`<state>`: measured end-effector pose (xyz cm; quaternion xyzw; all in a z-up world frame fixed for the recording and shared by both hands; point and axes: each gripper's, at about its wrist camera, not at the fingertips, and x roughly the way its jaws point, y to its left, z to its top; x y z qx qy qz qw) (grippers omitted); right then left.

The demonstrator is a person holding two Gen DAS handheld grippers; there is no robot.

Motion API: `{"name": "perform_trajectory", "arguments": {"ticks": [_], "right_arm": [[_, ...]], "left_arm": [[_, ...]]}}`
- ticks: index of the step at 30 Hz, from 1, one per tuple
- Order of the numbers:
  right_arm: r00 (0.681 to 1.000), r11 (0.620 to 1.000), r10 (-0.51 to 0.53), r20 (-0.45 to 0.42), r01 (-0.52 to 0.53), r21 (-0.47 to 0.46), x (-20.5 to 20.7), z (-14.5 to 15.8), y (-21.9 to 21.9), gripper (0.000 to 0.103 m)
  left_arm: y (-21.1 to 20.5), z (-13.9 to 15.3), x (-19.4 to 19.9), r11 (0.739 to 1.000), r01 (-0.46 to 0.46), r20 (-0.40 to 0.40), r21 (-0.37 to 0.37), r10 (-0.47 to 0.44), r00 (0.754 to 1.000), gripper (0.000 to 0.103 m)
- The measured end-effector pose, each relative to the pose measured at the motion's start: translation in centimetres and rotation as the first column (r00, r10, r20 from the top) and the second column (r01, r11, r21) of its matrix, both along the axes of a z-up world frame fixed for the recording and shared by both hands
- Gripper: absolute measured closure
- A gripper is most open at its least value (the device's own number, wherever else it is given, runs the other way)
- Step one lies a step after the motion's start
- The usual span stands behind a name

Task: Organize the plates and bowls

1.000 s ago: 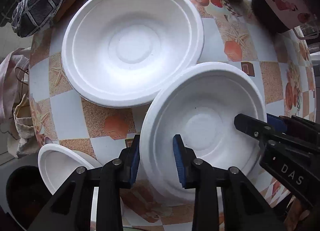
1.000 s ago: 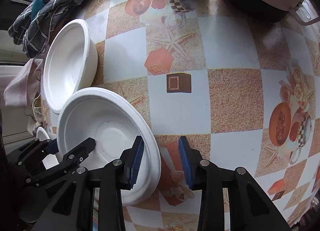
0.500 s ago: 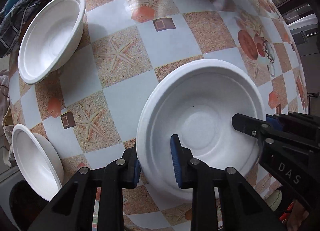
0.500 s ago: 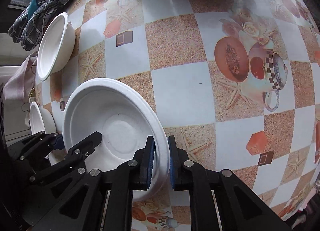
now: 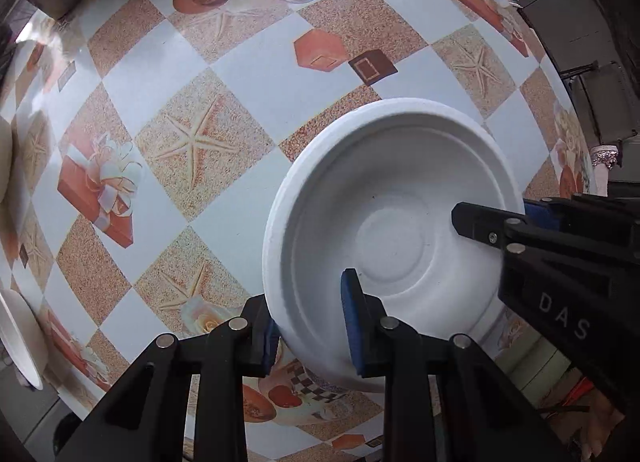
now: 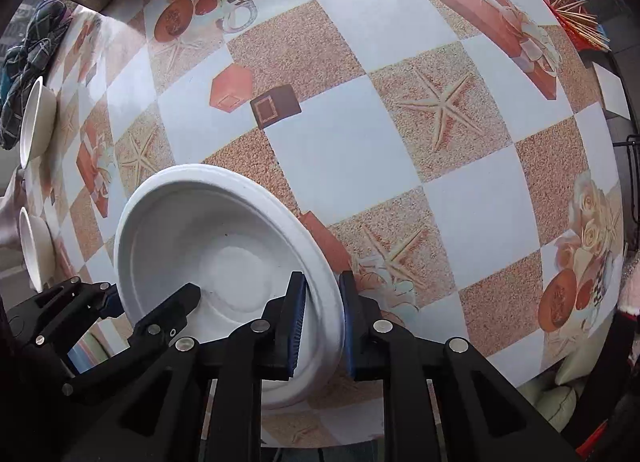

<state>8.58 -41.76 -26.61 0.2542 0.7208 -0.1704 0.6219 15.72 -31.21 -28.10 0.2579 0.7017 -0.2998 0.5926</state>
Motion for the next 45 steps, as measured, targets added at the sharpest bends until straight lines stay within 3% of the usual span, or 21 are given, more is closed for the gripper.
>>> {"name": "perform_trajectory", "arguments": {"ticks": [4,8,9,10,11,12,18,22,28,36,45], "right_arm": [[0.999,0.999,-0.052,0.008,0.052,0.017,-1.8,-0.2,-0.9,0.083],[0.995,0.995,-0.096,0.032,0.096,0.030,-2.9,0.2,-2.1,0.082],[0.993,0.993,-0.114,0.037,0.113,0.032,-3.1,0.3,-2.4,0.077],[0.991,0.991,-0.130,0.039,0.129,0.025,-3.3,0.5,-2.8,0.067],[0.988,0.989,-0.147,0.049,0.146,0.015,-3.7,0.9,-3.1,0.033],[0.984,0.987,-0.162,0.068,0.162,0.008,-4.0,1.3,-3.4,0.011],[0.976,0.975,-0.209,0.068,0.213,-0.060,-6.0,4.1,-5.6,0.011],[0.971,0.977,-0.214,0.105,0.215,0.002,-6.1,6.4,-3.6,0.011],[0.978,0.991,-0.107,0.180,0.089,0.102,-2.3,8.9,1.4,0.011],[0.973,0.989,0.086,0.215,-0.110,0.103,6.2,10.1,7.4,0.011],[0.950,0.972,0.202,0.238,-0.224,0.069,14.1,10.4,10.7,0.011]], "left_arm": [[-1.7,0.6,-1.7,0.999,0.043,0.030,-0.031,-0.042,0.999,0.052],[-2.3,1.6,-2.5,0.997,0.056,0.064,-0.047,-0.053,0.997,0.043],[-1.9,1.9,-2.4,0.997,0.058,0.076,-0.055,-0.054,0.996,0.042],[-1.6,2.4,-1.6,0.996,0.059,0.083,-0.061,-0.054,0.995,0.040],[-0.9,2.8,-1.1,0.996,0.059,0.085,-0.066,-0.053,0.995,0.039],[-0.6,3.4,-1.5,0.996,0.057,0.089,-0.069,-0.051,0.995,0.038],[5.3,5.2,-0.6,0.992,0.012,0.050,-0.126,-0.006,0.999,0.032],[8.4,6.0,-0.4,0.991,-0.061,0.017,-0.123,0.064,0.998,0.032],[11.6,8.5,2.0,0.968,-0.195,0.036,-0.156,0.203,0.979,0.032],[15.6,11.0,7.5,0.921,-0.338,0.122,-0.194,0.364,0.923,0.030],[20.5,11.9,14.7,0.862,-0.474,0.203,-0.179,0.504,0.840,0.030]]}}
